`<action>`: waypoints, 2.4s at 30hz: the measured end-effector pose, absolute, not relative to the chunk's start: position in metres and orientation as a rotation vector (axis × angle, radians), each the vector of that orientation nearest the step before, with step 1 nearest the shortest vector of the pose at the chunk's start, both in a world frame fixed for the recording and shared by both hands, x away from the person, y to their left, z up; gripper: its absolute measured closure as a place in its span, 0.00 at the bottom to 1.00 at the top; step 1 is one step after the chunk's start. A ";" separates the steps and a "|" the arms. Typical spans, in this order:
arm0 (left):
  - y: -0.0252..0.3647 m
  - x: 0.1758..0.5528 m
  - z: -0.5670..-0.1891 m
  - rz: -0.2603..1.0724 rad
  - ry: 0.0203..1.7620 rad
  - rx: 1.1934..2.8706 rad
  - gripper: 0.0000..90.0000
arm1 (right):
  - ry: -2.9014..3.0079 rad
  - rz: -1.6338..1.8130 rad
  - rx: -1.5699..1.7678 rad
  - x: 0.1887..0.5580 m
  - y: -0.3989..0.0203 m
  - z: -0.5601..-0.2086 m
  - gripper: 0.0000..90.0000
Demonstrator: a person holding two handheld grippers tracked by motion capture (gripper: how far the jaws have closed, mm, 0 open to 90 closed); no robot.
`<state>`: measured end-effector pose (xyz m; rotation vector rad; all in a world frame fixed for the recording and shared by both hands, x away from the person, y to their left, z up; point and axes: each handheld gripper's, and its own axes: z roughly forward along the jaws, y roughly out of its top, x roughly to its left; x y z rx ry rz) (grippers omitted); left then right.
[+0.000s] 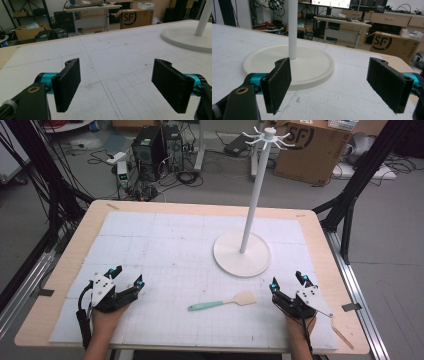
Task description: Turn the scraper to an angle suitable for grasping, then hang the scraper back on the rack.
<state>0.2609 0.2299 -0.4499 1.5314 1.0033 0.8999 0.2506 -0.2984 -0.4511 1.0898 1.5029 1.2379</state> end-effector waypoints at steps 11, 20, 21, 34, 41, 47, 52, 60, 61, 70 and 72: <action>0.229 0.260 -0.450 0.907 0.989 1.543 0.26 | 1.509 1.222 1.103 0.252 -0.298 -0.451 0.21; 0.229 0.261 -0.450 0.908 1.005 1.531 0.27 | 1.486 1.369 1.068 0.247 -0.301 -0.449 0.17; 0.230 0.261 -0.450 0.905 1.012 1.528 0.27 | 1.483 1.389 1.056 0.247 -0.301 -0.449 0.17; 0.227 0.259 -0.450 0.927 0.978 1.545 0.26 | 1.679 1.419 0.968 0.252 -0.295 -0.449 0.17; 0.227 0.260 -0.450 0.923 0.981 1.548 0.27 | 1.755 1.430 0.961 0.257 -0.295 -0.448 0.17; 0.226 0.259 -0.450 0.930 0.967 1.554 0.27 | 1.832 1.429 0.902 0.260 -0.290 -0.447 0.18; 0.226 0.258 -0.450 0.931 0.958 1.554 0.27 | 1.951 1.455 0.795 0.262 -0.283 -0.448 0.27; 0.226 0.257 -0.450 0.936 0.948 1.550 0.27 | 2.057 1.461 0.710 0.266 -0.275 -0.447 0.29; 0.226 0.257 -0.450 0.937 0.947 1.548 0.27 | 2.075 1.461 0.694 0.267 -0.273 -0.447 0.29; 0.226 0.258 -0.450 0.930 0.953 1.549 0.27 | 2.239 1.426 0.580 0.270 -0.255 -0.447 0.30; 0.226 0.258 -0.450 0.931 0.953 1.550 0.27 | 2.277 1.428 0.550 0.271 -0.251 -0.447 0.32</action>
